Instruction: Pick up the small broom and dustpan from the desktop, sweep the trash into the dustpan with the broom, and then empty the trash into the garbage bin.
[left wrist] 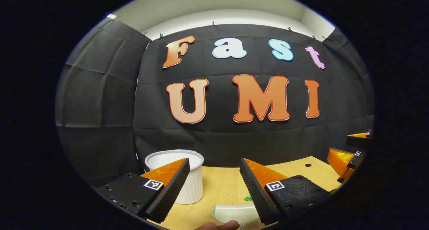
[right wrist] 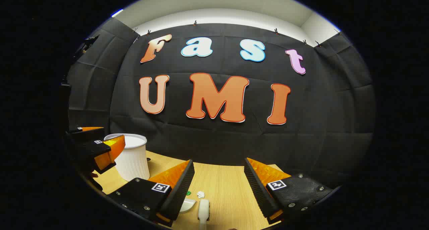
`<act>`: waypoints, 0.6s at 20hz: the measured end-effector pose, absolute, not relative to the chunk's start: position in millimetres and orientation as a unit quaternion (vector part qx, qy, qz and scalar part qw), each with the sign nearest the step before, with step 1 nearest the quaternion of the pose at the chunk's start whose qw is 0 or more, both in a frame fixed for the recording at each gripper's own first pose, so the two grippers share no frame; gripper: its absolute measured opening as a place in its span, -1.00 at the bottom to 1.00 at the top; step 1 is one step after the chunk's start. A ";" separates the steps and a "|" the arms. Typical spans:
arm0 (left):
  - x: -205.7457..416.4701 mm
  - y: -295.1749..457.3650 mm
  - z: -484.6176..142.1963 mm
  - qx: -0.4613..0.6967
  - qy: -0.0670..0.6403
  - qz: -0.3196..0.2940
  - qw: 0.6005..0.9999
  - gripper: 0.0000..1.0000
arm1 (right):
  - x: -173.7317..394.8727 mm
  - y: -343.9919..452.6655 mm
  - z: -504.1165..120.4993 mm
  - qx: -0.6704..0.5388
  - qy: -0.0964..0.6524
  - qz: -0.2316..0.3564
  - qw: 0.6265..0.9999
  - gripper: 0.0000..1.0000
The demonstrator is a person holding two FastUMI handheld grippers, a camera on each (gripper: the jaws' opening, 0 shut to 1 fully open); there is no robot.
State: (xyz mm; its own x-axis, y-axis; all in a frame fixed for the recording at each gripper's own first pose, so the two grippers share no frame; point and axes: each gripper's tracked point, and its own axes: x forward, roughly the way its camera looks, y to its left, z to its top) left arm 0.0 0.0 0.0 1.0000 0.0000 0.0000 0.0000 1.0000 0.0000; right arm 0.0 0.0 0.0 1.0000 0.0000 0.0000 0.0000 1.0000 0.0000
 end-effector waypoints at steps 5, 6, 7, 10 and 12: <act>-5.4 -7.9 -6.9 0.005 0.013 -0.013 1.000 0.91 | -4.3 2.4 -4.4 -0.001 0.009 -0.001 1.000 0.80; -6.6 -9.0 -8.3 0.006 0.015 -0.015 1.000 0.91 | -6.1 2.0 -5.6 -0.003 0.011 -0.001 1.000 0.80; -7.4 -10.5 -10.2 0.005 0.018 -0.018 1.000 0.91 | -6.1 2.3 -5.6 -0.003 0.012 -0.002 1.000 0.80; -9.0 -10.8 -13.8 0.002 0.022 -0.021 1.000 0.91 | -7.9 2.5 -6.3 -0.005 0.014 -0.002 1.000 0.80; -10.6 -12.2 -14.7 0.002 0.024 -0.022 0.999 0.91 | -10.4 3.1 -7.3 -0.007 0.017 -0.002 1.000 0.80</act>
